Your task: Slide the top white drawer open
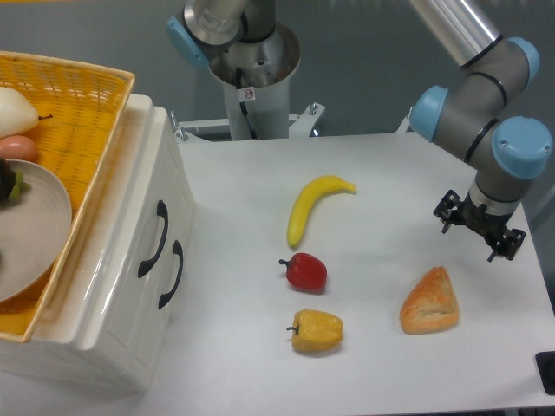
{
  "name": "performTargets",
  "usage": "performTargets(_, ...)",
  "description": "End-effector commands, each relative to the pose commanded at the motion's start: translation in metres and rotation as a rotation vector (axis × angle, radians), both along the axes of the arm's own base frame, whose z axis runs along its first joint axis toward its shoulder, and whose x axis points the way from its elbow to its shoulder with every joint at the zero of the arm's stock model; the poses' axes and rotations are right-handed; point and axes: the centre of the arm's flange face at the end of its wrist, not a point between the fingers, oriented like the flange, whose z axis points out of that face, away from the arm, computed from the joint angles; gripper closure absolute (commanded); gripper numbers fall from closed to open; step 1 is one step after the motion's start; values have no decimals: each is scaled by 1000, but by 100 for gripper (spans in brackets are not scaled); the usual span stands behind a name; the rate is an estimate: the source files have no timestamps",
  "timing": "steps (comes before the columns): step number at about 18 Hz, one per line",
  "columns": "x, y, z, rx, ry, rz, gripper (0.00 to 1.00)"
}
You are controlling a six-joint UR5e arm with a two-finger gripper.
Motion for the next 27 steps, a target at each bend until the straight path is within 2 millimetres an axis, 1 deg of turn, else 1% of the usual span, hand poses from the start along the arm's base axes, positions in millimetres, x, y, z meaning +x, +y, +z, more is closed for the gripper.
performTargets(11,4,4,2,10,-2,2,0)
performTargets(13,5,6,5,13,2,22,0)
performTargets(14,6,7,4,13,-1,31,0)
performTargets(17,10,10,10,3,10,42,0)
performTargets(18,14,12,14,-7,16,55,0)
performTargets(20,23,11,31,-15,37,104,0)
performTargets(21,28,10,36,-9,37,131,0)
performTargets(22,37,14,42,3,39,161,0)
performTargets(24,52,28,51,15,46,216,0)
performTargets(27,83,56,60,32,46,287,0)
